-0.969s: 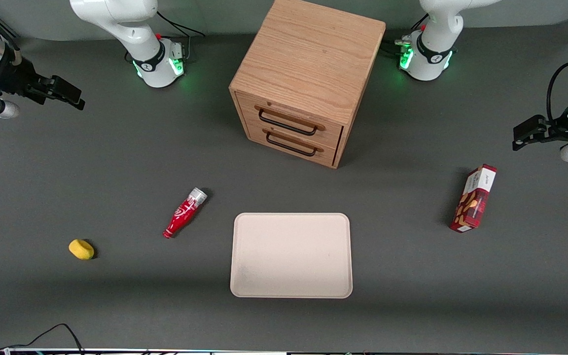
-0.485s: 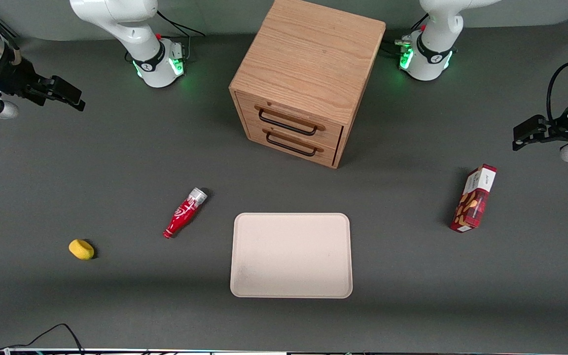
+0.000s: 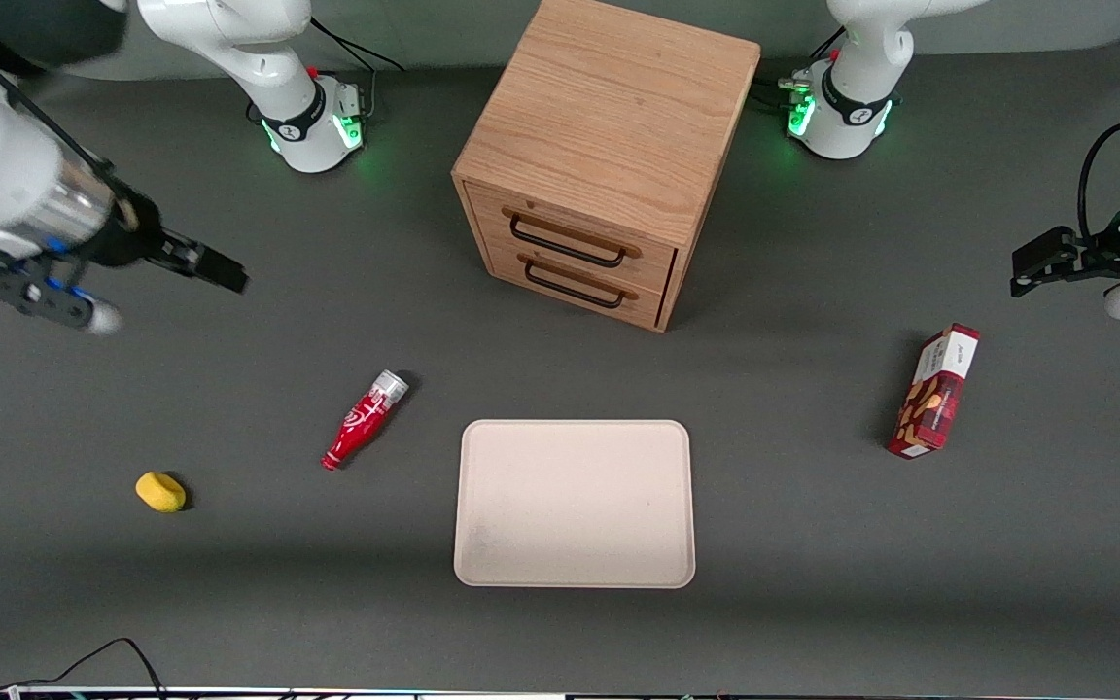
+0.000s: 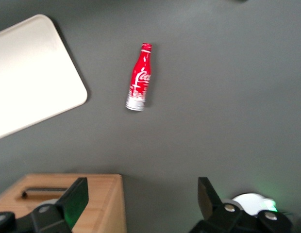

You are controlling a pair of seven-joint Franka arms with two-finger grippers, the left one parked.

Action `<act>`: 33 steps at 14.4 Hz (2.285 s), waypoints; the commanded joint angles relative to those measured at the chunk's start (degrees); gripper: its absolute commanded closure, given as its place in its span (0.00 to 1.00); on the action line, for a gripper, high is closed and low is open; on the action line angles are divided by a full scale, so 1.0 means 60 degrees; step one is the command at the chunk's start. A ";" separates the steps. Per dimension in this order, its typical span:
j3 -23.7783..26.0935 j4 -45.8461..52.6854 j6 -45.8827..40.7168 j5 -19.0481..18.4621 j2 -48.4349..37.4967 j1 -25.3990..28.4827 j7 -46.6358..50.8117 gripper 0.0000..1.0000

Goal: Place coke bottle on tray
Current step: 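Move the right gripper down over the red Coca-Cola bottle, then close the right gripper around the bottle's middle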

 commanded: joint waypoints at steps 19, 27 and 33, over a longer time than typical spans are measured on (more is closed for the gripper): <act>0.0536 -0.4120 0.7980 -0.3126 0.3812 0.0130 0.4678 0.00; 0.0169 -0.4369 0.8875 -0.3507 0.4208 0.0101 0.4648 0.72; 0.0170 -0.4311 0.8832 -0.3552 0.4048 0.0115 0.4430 1.00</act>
